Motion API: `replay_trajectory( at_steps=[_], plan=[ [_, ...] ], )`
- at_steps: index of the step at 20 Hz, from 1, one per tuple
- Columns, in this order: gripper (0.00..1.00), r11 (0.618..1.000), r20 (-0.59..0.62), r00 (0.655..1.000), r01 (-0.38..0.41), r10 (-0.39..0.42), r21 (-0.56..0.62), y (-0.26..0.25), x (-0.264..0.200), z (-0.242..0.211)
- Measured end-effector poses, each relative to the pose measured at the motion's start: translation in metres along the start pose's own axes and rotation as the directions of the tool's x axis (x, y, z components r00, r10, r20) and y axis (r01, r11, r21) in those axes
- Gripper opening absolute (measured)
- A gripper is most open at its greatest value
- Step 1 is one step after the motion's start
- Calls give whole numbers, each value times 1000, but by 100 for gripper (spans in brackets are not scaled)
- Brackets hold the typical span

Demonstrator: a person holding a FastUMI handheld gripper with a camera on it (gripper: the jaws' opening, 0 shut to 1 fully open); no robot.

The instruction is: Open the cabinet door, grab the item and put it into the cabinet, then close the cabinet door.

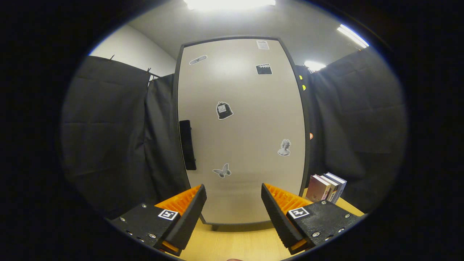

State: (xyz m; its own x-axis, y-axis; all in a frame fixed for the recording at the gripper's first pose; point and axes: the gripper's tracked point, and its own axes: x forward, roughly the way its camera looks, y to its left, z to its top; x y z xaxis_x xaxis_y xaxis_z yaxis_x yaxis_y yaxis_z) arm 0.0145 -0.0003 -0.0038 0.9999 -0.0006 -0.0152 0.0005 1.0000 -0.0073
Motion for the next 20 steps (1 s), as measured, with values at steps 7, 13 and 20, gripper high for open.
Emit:
replay_trajectory(
  at_steps=[7, 13, 20],
  plan=[
    [94, 999, 10, 999, -33, 33, 2, 18, 19, 7],
    [94, 994, -2, 994, -113, 113, -7, 61, 51, 4],
    [94, 981, 26, 982, -188, 189, -37, 111, 111, 21]
  ],
)
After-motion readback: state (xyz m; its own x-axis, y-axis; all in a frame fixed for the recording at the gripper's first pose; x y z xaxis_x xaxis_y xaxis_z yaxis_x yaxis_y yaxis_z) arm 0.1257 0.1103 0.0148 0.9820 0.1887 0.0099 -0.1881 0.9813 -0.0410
